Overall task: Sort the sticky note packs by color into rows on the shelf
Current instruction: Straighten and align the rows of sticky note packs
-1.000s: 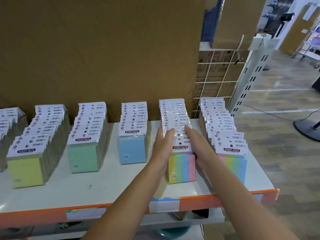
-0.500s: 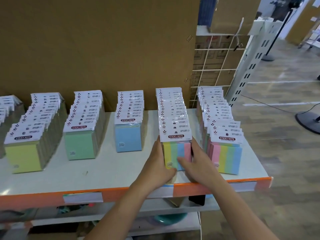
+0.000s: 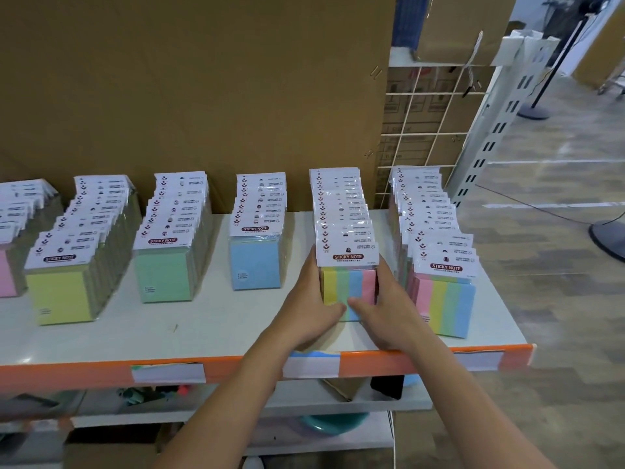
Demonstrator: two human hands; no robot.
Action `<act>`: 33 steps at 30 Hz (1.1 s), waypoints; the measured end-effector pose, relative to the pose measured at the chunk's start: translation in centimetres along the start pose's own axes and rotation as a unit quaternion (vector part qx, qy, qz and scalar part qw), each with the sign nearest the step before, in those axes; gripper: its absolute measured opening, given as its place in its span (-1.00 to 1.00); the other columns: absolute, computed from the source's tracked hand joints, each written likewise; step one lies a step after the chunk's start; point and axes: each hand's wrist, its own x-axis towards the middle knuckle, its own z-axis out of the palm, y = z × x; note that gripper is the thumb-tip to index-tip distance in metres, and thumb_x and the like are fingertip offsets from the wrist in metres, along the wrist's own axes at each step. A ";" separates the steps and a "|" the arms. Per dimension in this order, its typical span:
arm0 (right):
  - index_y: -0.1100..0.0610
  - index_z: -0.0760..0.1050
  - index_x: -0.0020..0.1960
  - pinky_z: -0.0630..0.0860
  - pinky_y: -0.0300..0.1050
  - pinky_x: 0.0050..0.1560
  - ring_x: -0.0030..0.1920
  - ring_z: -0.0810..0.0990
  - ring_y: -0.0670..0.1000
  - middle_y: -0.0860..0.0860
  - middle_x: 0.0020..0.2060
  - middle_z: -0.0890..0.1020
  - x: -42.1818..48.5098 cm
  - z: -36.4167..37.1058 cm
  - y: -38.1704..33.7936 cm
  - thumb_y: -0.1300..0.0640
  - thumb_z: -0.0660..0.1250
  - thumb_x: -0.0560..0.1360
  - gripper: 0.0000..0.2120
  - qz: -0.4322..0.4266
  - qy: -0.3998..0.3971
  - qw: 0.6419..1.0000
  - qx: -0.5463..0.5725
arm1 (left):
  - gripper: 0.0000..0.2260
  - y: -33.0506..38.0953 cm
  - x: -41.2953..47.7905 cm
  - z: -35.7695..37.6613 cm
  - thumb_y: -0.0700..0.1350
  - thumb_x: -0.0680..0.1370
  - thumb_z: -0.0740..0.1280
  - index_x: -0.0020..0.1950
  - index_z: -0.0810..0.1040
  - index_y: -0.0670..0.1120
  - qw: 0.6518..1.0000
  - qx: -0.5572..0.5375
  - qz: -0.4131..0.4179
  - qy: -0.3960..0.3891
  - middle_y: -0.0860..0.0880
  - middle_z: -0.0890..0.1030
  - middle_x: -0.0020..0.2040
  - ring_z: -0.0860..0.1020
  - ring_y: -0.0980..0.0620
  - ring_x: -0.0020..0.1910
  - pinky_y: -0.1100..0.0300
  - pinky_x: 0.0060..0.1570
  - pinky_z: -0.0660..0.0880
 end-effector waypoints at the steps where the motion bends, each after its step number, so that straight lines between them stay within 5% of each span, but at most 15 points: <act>1: -0.21 0.02 0.52 0.34 -0.24 0.12 0.15 0.43 -0.19 -0.30 0.23 0.42 0.1 0.0 -0.1 0.15 0.40 0.51 -0.22 0.002 -0.006 1.000 0.001 | -0.08 0.0 0.1 0.1 -0.21 0.44 0.45 0.50 -0.06 0.38 1.000 -0.001 0.001 -0.005 0.25 0.35 0.43 0.44 0.40 0.18 0.48 -0.05 0.45; 5: -0.20 0.03 0.52 0.36 -0.25 0.11 0.22 0.47 -0.14 -0.23 0.33 0.44 -0.2 -0.1 0.0 0.12 0.40 0.52 -0.25 0.000 -0.005 1.000 -0.008 | -0.09 -0.2 0.0 0.1 -0.18 0.46 0.44 0.50 -0.09 0.38 1.000 0.007 0.014 -0.011 0.24 0.33 0.45 0.47 0.28 0.24 0.55 -0.14 0.47; 9: -0.12 0.14 0.50 0.37 -0.26 -0.02 0.16 0.51 -0.07 -0.10 0.31 0.52 -0.8 0.2 0.0 0.08 0.40 0.53 -0.35 -0.004 0.041 0.998 -0.045 | -0.06 -0.6 -0.7 -0.1 -0.15 0.45 0.47 0.50 -0.10 0.41 0.999 0.028 0.025 0.002 0.26 0.28 0.48 0.42 0.25 0.31 0.50 -0.07 0.46; 15: -0.01 0.26 0.43 0.34 -0.20 0.04 0.23 0.53 0.05 -0.01 0.28 0.54 -0.9 0.8 -0.2 0.12 0.38 0.54 -0.48 -0.006 0.063 0.997 -0.043 | -0.09 -0.6 -1.0 0.5 -0.13 0.46 0.47 0.50 -0.09 0.40 0.996 0.074 0.023 0.046 0.26 0.29 0.48 0.40 0.24 0.31 0.48 -0.02 0.37; 19: -0.01 0.29 0.43 0.36 -0.22 0.10 0.23 0.53 0.03 -0.03 0.27 0.54 -0.6 0.5 -0.1 0.11 0.39 0.53 -0.48 -0.005 0.058 0.998 -0.024 | -0.16 -0.2 -1.4 1.2 -0.10 0.51 0.43 0.55 -0.07 0.28 0.991 0.103 0.028 0.080 0.19 0.31 0.50 0.42 0.17 0.35 0.19 0.18 0.53; 21: 0.03 0.30 0.43 0.36 -0.24 0.08 0.17 0.55 0.02 -0.02 0.20 0.57 -0.9 0.2 0.1 0.12 0.36 0.54 -0.50 -0.012 0.069 0.997 -0.016 | -0.22 -0.3 -2.2 1.6 -0.06 0.53 0.42 0.57 -0.03 0.19 0.986 0.133 0.011 0.100 0.13 0.34 0.49 0.42 0.12 0.37 0.05 0.26 0.51; 23: 0.07 0.31 0.45 0.40 -0.30 0.03 0.04 0.55 -0.08 -0.02 0.14 0.57 -1.3 -0.1 0.3 0.14 0.33 0.56 -0.52 -0.008 0.083 0.997 -0.005 | -0.30 -0.4 -2.9 1.8 -0.03 0.54 0.41 0.55 0.08 0.13 0.978 0.161 0.005 0.135 0.12 0.39 0.44 0.41 0.13 0.35 0.13 0.26 0.48; 26: 0.10 0.40 0.37 0.39 -0.53 -0.19 -0.14 0.54 -0.28 -0.09 -0.01 0.57 -2.3 -0.7 0.5 0.16 0.32 0.56 -0.61 -0.004 0.104 0.995 0.006 | -0.46 -0.5 -4.0 2.0 -0.02 0.54 0.41 0.46 0.26 0.06 0.964 0.174 0.035 0.198 0.10 0.44 0.31 0.45 0.13 0.22 0.28 0.11 0.40; 29: 0.07 0.46 0.27 0.39 -0.50 -0.24 -0.18 0.56 -0.27 -0.18 -0.15 0.56 -2.9 -1.6 0.6 0.14 0.30 0.56 -0.71 0.002 0.129 0.992 0.008 | -0.62 -0.6 -4.4 1.7 0.01 0.54 0.40 0.32 0.36 0.06 0.952 0.180 0.061 0.239 0.16 0.43 0.13 0.46 0.16 0.07 0.30 -0.03 0.39; 33: 0.07 0.48 0.26 0.36 -0.46 -0.27 -0.23 0.54 -0.24 -0.14 -0.14 0.58 -3.0 -1.7 0.4 0.11 0.35 0.54 -0.71 0.019 0.130 0.991 -0.029 | -0.47 -1.0 -3.8 0.8 0.13 0.47 0.46 0.35 0.34 0.06 0.965 0.206 0.023 0.162 0.07 0.46 0.23 0.48 0.07 0.15 0.17 0.01 0.49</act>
